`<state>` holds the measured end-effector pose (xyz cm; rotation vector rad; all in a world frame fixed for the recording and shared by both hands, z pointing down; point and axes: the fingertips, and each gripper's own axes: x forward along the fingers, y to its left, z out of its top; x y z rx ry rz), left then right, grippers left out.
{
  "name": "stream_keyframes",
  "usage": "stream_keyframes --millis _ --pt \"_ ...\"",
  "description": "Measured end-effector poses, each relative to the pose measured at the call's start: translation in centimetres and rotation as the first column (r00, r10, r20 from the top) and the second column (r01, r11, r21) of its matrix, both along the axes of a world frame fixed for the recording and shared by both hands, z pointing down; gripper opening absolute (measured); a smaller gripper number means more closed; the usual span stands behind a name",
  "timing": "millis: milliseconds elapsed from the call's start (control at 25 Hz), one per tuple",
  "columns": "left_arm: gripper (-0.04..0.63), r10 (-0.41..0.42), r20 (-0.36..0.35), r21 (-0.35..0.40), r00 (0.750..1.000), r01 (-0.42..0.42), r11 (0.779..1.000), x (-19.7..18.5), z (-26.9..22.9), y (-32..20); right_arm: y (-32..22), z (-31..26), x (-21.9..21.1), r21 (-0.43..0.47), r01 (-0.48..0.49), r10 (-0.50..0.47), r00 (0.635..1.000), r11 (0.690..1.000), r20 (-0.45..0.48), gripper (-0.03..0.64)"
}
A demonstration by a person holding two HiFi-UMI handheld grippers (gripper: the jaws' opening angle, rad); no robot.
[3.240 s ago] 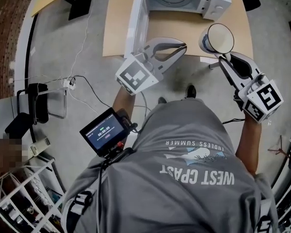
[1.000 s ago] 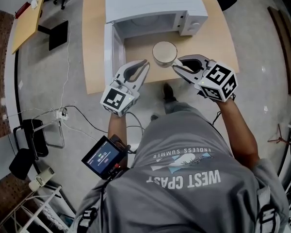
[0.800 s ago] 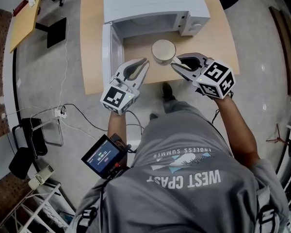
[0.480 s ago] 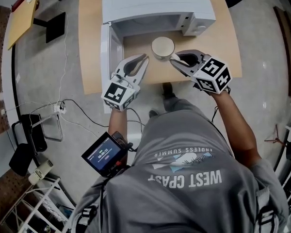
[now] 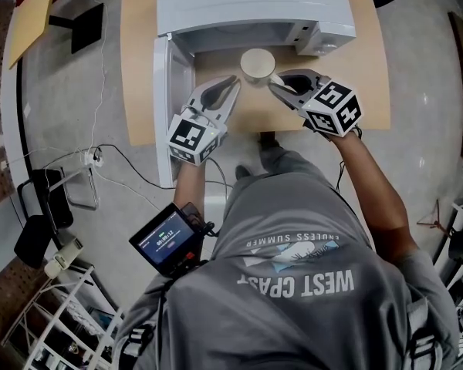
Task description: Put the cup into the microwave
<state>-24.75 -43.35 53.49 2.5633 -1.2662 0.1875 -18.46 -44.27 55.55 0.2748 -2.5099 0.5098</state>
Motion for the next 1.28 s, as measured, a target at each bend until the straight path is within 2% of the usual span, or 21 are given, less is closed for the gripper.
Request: stream_keyframes --millis 200,520,680,960,1280 --pt "0.023 -0.023 0.009 -0.038 1.0 0.023 0.999 -0.5 1.8 -1.7 -2.0 1.1 -0.4 -0.013 0.009 -0.009 1.0 1.0 -0.001 0.072" --pt "0.023 -0.096 0.045 -0.118 0.994 0.1 0.988 -2.3 9.9 -6.7 -8.0 9.3 -2.2 -0.061 0.019 -0.018 1.0 0.998 0.017 0.072" --pt "0.023 -0.077 0.044 -0.119 0.996 0.082 0.989 -2.9 12.0 -10.2 -12.0 11.8 -3.2 -0.029 -0.038 0.039 0.999 0.999 0.007 0.072" --pt "0.023 -0.101 0.044 -0.154 0.994 0.107 0.982 -4.0 12.5 -9.7 -12.9 13.1 -4.9 -0.015 -0.081 0.081 0.997 0.997 0.003 0.072" --pt "0.023 -0.098 0.048 -0.17 0.994 0.104 0.98 -4.1 12.8 -9.8 -14.7 13.5 -6.6 0.09 -0.133 0.13 0.991 0.987 0.034 0.072"
